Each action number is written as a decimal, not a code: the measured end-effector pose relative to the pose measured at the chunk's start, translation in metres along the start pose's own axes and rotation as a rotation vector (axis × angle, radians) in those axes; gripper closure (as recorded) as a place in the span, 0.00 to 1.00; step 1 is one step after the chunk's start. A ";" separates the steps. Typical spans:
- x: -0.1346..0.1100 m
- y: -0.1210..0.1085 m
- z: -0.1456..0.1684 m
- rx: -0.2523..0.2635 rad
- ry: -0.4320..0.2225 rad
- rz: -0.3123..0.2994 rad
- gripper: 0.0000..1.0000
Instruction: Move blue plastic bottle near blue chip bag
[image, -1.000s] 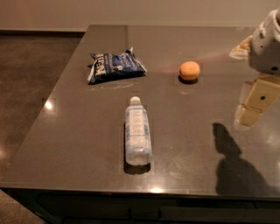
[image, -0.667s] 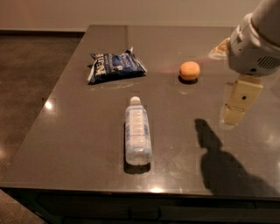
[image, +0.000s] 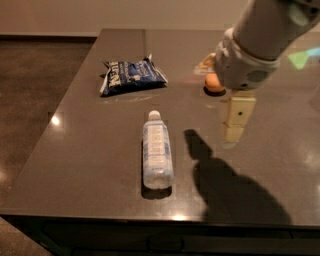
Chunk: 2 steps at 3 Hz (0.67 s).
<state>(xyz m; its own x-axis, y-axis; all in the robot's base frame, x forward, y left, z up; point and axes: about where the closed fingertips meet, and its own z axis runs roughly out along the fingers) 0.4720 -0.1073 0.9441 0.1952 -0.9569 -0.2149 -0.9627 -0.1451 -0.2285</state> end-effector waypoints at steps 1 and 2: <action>-0.036 -0.007 0.023 -0.065 -0.049 -0.195 0.00; -0.059 -0.007 0.036 -0.109 -0.085 -0.354 0.00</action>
Offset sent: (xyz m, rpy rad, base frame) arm -0.0016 0.0919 -0.0302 -0.0152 0.0548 0.5868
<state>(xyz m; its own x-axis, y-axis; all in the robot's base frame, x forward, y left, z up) 0.4741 -0.0405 0.9245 0.5294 -0.8194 -0.2197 -0.8465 -0.4929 -0.2013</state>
